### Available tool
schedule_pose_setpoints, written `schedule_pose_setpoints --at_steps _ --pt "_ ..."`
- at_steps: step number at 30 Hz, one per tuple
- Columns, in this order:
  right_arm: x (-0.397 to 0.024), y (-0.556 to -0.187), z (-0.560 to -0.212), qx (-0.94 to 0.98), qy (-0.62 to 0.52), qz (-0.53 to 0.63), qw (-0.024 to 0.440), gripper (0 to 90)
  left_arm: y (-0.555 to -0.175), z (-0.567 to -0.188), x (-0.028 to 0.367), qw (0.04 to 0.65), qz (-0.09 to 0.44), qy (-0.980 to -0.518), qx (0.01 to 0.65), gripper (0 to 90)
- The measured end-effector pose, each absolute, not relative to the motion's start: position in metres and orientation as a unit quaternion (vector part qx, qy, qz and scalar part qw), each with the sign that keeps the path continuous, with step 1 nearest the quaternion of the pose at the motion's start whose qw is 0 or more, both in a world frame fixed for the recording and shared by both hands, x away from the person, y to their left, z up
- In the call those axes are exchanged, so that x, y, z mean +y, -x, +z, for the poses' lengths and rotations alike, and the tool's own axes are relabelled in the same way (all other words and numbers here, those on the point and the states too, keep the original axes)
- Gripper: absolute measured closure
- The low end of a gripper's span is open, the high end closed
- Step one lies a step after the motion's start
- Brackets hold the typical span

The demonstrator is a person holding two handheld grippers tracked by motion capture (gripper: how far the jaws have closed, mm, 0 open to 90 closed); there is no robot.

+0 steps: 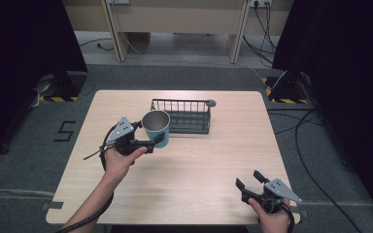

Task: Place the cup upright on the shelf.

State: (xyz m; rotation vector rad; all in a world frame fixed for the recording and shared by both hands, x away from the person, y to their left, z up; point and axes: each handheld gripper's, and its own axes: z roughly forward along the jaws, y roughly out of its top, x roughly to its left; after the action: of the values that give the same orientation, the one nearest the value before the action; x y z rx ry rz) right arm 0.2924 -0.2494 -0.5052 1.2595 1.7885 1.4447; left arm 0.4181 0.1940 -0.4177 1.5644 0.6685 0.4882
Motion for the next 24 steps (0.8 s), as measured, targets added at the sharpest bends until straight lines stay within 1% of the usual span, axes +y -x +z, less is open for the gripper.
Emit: schedule_pose_setpoints --at_steps 24 --pt "-0.25 -0.292 -0.506 0.659 -0.465 0.533 0.256 20.7 -0.433 -0.411 0.189 0.627 0.221 -0.687 0.293 14.9"
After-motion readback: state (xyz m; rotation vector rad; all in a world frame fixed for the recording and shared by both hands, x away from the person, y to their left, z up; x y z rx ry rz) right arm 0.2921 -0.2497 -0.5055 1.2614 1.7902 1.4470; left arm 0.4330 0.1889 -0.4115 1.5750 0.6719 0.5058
